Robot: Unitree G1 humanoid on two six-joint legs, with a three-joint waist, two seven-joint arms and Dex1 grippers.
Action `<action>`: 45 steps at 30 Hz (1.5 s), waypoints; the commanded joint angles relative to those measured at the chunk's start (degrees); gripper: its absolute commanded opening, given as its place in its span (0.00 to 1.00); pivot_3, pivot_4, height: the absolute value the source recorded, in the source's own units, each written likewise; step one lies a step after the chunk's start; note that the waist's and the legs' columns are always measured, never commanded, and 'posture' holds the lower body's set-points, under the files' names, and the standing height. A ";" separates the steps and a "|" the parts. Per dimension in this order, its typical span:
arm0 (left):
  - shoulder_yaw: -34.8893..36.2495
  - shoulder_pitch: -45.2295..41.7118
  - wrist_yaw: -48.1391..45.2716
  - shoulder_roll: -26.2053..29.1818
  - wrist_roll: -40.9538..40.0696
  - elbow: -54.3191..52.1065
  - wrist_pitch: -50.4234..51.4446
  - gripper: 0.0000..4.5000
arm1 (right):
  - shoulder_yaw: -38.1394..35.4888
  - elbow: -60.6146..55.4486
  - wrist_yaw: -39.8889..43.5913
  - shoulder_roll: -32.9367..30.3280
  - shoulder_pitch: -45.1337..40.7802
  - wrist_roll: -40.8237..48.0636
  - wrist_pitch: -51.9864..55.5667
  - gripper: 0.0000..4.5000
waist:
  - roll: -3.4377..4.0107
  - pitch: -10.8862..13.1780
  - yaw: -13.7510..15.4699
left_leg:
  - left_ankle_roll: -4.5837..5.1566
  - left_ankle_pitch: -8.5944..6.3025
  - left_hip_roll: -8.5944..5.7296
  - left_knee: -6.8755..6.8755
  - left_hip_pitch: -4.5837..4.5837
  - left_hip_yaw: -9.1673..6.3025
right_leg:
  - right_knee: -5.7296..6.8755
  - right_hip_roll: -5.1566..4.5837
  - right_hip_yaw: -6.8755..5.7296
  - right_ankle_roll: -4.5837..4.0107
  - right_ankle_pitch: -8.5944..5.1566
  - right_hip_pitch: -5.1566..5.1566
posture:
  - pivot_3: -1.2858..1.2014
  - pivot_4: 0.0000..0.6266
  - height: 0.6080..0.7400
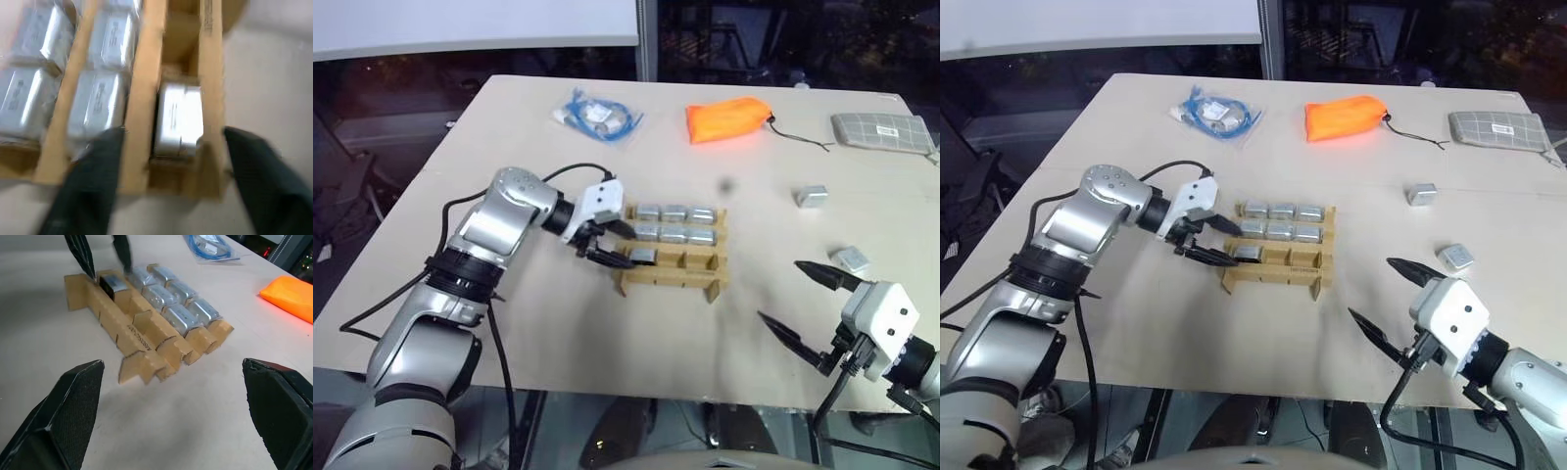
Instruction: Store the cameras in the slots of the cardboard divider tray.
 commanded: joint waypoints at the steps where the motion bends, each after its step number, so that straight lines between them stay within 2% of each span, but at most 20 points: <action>1: 10.03 0.77 1.23 0.77 -11.12 -10.24 10.73 0.88 | 0.19 3.79 -4.62 -0.61 -1.94 -3.06 4.64 1.00 | 0.01 0.00 -0.16 | -0.03 0.02 0.00 0.08 -0.07 -0.04 | 0.00 0.00 -0.04 0.00 0.00 -0.02 | 0.52 0.24 1.00; 3: 14.75 3.62 2.59 1.05 -16.19 -15.05 14.44 0.88 | -0.03 7.33 -7.24 -0.40 -4.53 -4.60 6.98 1.00 | 0.06 -0.03 -0.37 | -0.07 0.04 -0.01 0.19 -0.19 -0.05 | 0.00 0.00 -0.07 0.01 0.02 -0.10 | 0.52 0.24 1.00; 5: 21.27 9.91 7.93 0.27 -20.31 -22.37 16.95 0.88 | -0.88 13.10 -10.10 -0.33 -9.79 -5.19 10.33 1.00 | 0.12 -0.06 -1.49 | -0.13 0.08 -0.01 0.18 -0.16 -0.02 | 0.02 0.00 0.00 0.01 0.02 -0.10 | 0.52 0.24 1.00; 7: 26.20 17.22 14.66 -1.81 -20.50 -29.51 14.72 0.88 | -0.68 17.72 -10.79 -1.28 -13.76 -6.39 10.95 1.00 | 0.15 -0.07 -1.54 | -0.13 0.08 -0.01 0.15 -0.13 0.03 | 0.04 -0.03 0.06 0.01 0.02 -0.09 | 0.52 0.24 1.00; 9: 30.48 24.74 15.09 -3.42 -25.95 -34.38 14.84 0.88 | 0.39 23.49 -11.19 -2.43 -18.25 -7.67 11.68 1.00 | 0.15 -0.07 -1.38 | -0.13 0.08 0.00 0.12 -0.09 0.03 | 0.06 -0.03 0.10 0.00 0.02 -0.09 | 0.52 0.24 1.00; 12: 34.24 30.04 15.27 -2.68 -35.24 -37.24 20.07 0.88 | 1.54 29.56 -11.20 -3.38 -22.49 -8.83 12.23 1.00 | 0.15 -0.07 -0.98 | -0.13 0.08 0.02 0.12 -0.10 -0.02 | 0.07 -0.02 0.12 -0.02 0.03 -0.08 | 0.52 0.24 1.00; 14: 36.71 34.72 17.00 -3.34 -36.86 -40.06 18.54 1.00 | 3.25 36.42 -10.07 -4.70 -26.45 -9.92 11.67 1.00 | 0.17 -0.08 -0.61 | -0.07 0.04 0.01 0.18 -0.13 -0.13 | 0.07 -0.03 0.07 -0.02 0.03 -0.06 | 0.52 0.24 1.00; 15: 37.64 36.49 18.87 -4.16 -36.96 -41.49 17.51 1.00 | 4.35 39.84 -9.26 -5.53 -28.35 -10.56 11.32 1.00 | 0.20 -0.09 -0.73 | -0.04 0.02 0.00 0.20 -0.12 -0.11 | 0.06 -0.02 0.06 -0.02 0.04 -0.06 | 0.52 0.24 1.00; 19: 38.98 41.78 21.12 -3.66 -37.86 -45.23 15.48 1.00 | 6.44 47.90 -6.42 -7.52 -32.79 -10.68 12.03 1.00 | 0.21 -0.09 -0.23 | 0.01 -0.01 -0.03 0.19 0.00 0.15 | 0.04 -0.07 0.10 -0.03 0.04 0.04 | 0.52 0.24 1.00; 27: 39.75 47.94 20.87 -1.68 -38.24 -48.20 10.57 1.00 | 5.33 51.14 -4.16 -9.12 -33.31 -9.86 14.32 1.00 | 0.27 -0.13 0.26 | 0.03 -0.03 -0.01 0.12 0.03 0.21 | -0.03 -0.07 0.17 -0.03 0.04 0.07 | 0.52 0.24 1.00; 34: 38.19 48.31 18.93 -0.03 -37.05 -46.53 5.67 1.00 | 4.12 50.30 -3.97 -8.66 -31.88 -8.40 16.59 1.00 | 0.28 -0.13 0.28 | 0.05 -0.04 -0.01 0.08 0.03 0.19 | -0.06 -0.07 0.15 -0.03 0.03 0.08 | 0.52 0.24 1.00; 44: 36.39 47.27 17.54 1.32 -37.63 -44.34 3.89 1.00 | 1.70 47.96 -4.97 -7.85 -28.10 -6.74 18.34 1.00 | 0.29 -0.14 0.37 | 0.09 -0.07 -0.01 0.06 0.00 0.15 | -0.13 -0.07 0.13 -0.03 0.03 0.08 | 0.52 0.24 1.00; 45: 36.17 47.19 17.49 1.36 -37.76 -44.21 3.92 1.00 | 1.59 48.13 -5.00 -7.66 -28.06 -6.55 18.26 0.95 | 0.29 -0.14 0.36 | 0.09 -0.07 -0.01 0.06 0.01 0.15 | -0.13 -0.07 0.13 -0.03 0.03 0.08 | 0.52 0.24 1.00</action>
